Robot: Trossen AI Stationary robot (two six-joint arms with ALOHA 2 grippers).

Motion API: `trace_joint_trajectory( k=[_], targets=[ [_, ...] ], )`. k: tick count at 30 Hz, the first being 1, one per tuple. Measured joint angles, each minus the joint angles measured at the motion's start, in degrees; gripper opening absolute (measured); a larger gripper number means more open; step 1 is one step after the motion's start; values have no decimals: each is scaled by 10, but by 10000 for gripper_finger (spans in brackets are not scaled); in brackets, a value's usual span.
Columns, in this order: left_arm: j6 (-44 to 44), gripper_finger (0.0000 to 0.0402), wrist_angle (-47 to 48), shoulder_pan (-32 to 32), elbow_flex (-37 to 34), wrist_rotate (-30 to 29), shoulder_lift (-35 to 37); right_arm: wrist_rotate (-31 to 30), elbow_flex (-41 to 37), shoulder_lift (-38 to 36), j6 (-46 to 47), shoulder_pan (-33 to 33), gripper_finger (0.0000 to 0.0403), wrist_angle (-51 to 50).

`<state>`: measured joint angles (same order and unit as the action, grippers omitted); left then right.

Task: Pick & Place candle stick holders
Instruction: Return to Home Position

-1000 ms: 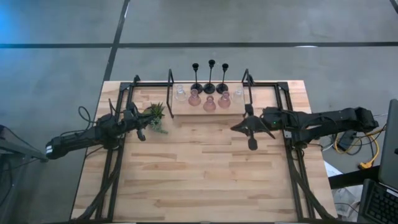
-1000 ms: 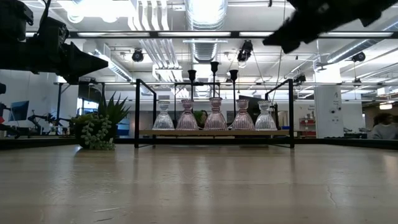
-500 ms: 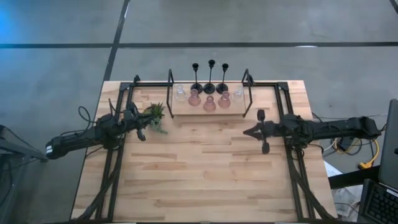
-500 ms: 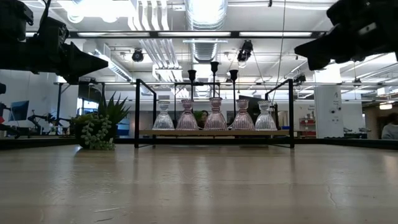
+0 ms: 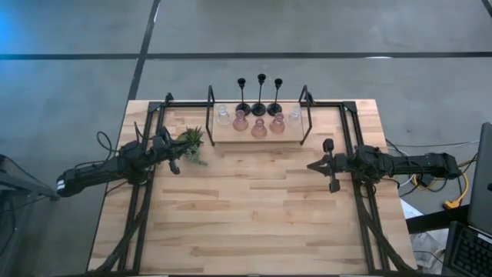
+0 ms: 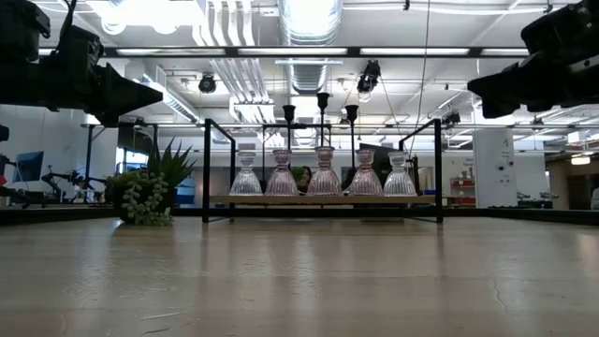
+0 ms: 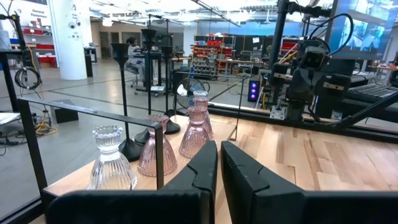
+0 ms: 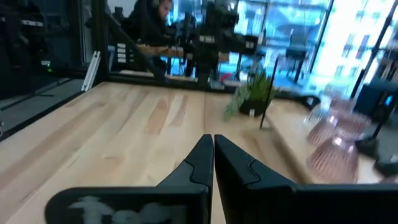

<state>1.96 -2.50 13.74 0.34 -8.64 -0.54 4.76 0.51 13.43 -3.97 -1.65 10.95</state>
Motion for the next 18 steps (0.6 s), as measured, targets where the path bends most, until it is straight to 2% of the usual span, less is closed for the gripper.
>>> trace_joint_trajectory(
  k=[18],
  targets=[
    [0, 26, 0, 0, 0, 0, 0, 13, 0, -57, -22, -1, 8, -5]
  ],
)
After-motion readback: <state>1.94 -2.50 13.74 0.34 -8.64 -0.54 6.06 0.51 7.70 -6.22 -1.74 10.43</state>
